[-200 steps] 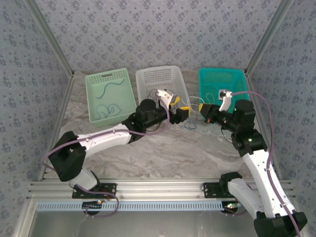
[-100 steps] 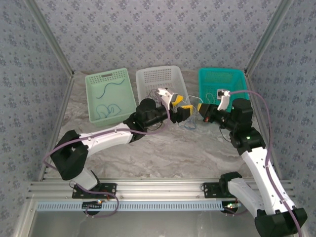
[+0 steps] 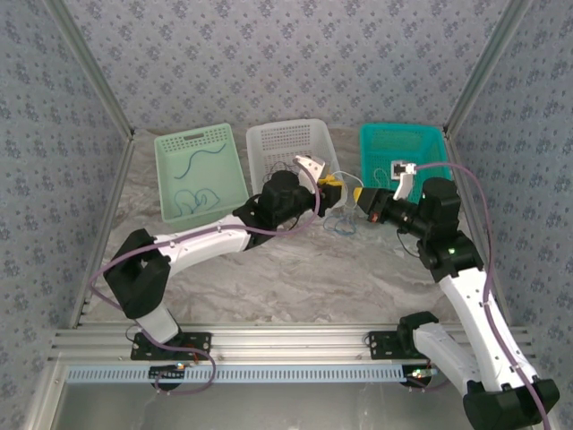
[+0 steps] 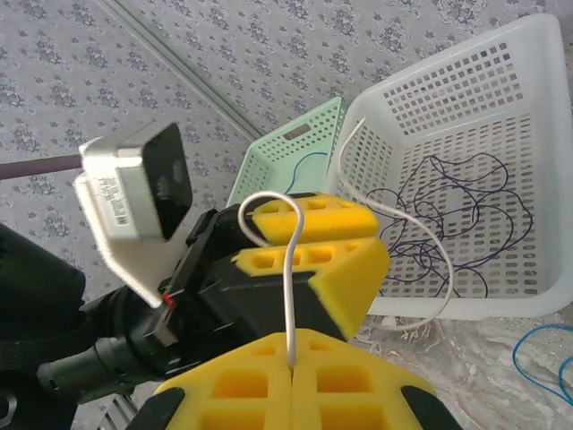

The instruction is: Untangle the cables

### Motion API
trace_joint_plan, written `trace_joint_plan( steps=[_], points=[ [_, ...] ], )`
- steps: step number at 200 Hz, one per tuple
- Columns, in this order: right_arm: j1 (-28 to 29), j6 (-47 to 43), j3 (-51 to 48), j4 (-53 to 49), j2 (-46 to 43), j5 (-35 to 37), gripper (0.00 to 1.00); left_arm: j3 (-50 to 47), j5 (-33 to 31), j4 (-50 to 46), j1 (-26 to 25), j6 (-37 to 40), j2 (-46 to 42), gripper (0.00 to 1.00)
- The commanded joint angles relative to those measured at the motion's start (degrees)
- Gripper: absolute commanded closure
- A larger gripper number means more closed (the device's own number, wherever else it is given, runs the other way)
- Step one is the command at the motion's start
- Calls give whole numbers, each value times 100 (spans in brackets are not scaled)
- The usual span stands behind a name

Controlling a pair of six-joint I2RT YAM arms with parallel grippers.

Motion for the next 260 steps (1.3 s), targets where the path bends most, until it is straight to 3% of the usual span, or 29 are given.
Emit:
trace_joint_plan(
  steps=[1, 46, 118, 169, 210, 260],
  points=[
    [-5, -148, 299, -388, -108, -155, 100, 111, -762, -560, 65, 389, -84, 70],
    [-75, -196, 388, -857, -60, -445, 100, 49, -1710, -1001, 180, 906, -241, 77],
    [-464, -264, 489, -1594, -179, -911, 100, -175, -2558, -934, 315, 1650, -504, 85],
    [-1170, -212, 489, -1803, -199, -1542, 100, -317, -2681, -968, 392, 2276, -674, 92],
    [-1202, -830, 657, -2589, 81, -1788, 100, -264, -2708, -1100, 383, 3147, -664, 100],
    [-1194, -1269, 695, -3128, 358, -1686, 100, -279, -2570, -1392, 324, 4563, -731, 100]
  ],
)
